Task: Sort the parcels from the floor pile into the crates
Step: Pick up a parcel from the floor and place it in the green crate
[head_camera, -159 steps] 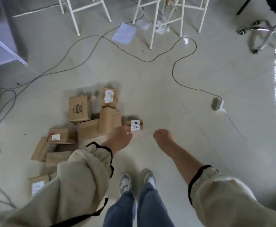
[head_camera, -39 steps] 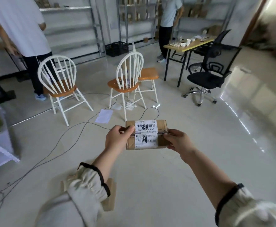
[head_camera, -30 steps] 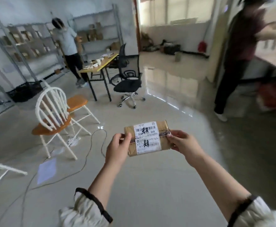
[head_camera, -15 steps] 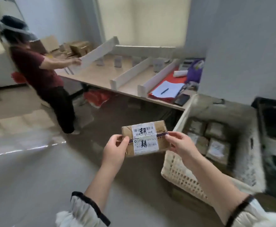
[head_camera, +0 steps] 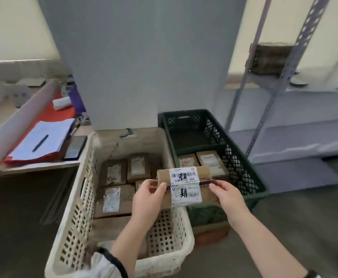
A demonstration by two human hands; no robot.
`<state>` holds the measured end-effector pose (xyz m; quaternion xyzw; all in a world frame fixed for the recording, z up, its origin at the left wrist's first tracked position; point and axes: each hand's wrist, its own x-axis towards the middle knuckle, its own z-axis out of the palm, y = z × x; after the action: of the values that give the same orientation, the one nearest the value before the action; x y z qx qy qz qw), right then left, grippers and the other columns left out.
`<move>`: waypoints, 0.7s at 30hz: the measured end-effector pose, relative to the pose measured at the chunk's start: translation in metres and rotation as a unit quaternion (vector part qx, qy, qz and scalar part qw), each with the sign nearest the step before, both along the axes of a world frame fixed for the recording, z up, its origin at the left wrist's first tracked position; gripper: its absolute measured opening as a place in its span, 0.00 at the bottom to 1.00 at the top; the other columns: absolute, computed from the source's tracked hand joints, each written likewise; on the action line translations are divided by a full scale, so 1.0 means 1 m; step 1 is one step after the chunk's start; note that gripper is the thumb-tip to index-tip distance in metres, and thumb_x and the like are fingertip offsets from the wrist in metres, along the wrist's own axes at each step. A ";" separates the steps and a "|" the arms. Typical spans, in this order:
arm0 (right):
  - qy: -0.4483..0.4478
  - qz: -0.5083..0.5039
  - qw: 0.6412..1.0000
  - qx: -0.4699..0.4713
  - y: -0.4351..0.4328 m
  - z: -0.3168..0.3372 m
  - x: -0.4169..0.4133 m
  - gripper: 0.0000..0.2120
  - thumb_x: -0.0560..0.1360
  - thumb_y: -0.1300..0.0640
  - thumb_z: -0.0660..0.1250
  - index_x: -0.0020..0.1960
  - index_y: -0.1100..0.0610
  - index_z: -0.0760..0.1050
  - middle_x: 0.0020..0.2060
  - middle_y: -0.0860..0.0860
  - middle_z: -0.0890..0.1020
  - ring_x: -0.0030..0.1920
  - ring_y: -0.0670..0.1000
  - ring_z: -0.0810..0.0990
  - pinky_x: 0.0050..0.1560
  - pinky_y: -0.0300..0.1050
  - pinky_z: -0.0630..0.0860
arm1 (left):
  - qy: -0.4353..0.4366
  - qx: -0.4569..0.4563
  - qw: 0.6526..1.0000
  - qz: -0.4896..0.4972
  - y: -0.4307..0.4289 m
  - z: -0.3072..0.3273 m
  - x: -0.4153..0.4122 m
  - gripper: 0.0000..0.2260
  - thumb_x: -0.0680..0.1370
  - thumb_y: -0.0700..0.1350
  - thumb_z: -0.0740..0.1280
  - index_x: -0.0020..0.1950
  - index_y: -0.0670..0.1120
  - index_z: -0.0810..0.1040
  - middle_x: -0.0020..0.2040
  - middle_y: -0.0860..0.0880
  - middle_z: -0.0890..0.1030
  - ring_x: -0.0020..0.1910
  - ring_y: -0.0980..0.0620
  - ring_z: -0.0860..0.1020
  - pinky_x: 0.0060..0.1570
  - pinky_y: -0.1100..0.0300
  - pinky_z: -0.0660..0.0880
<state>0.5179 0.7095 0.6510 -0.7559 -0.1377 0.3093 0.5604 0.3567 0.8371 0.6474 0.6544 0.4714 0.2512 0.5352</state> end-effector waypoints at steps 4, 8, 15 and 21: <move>0.020 -0.055 0.997 -0.059 0.000 -0.015 0.043 0.08 0.77 0.57 0.64 0.55 0.54 0.77 0.52 0.52 0.81 0.55 0.54 0.78 0.61 0.55 0.74 | 0.083 -0.002 0.993 -0.085 0.024 -0.018 0.060 0.07 0.77 0.54 0.66 0.48 0.52 0.73 0.42 0.57 0.78 0.41 0.62 0.76 0.32 0.67 0.70; -0.012 -0.078 0.991 -0.108 0.008 -0.030 0.100 0.08 0.77 0.54 0.64 0.54 0.54 0.76 0.46 0.47 0.79 0.48 0.49 0.77 0.47 0.45 0.73 | 0.129 -0.035 0.981 -0.142 0.040 -0.038 0.132 0.08 0.76 0.55 0.66 0.48 0.51 0.75 0.43 0.53 0.80 0.41 0.55 0.80 0.40 0.58 0.79; 0.026 -0.001 0.969 -0.246 0.033 -0.094 0.203 0.10 0.75 0.50 0.67 0.47 0.57 0.73 0.46 0.54 0.79 0.48 0.54 0.78 0.49 0.49 0.76 | 0.283 -0.112 0.930 -0.207 0.062 -0.100 0.221 0.08 0.77 0.49 0.66 0.40 0.50 0.71 0.38 0.51 0.78 0.36 0.54 0.78 0.26 0.63 0.75; 0.109 0.147 0.925 -0.332 0.047 -0.155 0.228 0.07 0.76 0.56 0.66 0.41 0.55 0.69 0.46 0.56 0.79 0.51 0.56 0.79 0.53 0.53 0.79 | 0.379 -0.172 0.888 -0.195 0.061 -0.133 0.242 0.09 0.77 0.43 0.64 0.57 0.44 0.72 0.53 0.45 0.77 0.47 0.45 0.79 0.40 0.54 0.81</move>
<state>0.7462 0.7566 0.4959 -0.8317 -0.0751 0.4968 0.2365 0.5983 0.8980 0.5146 0.6766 0.5370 -0.2103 0.4579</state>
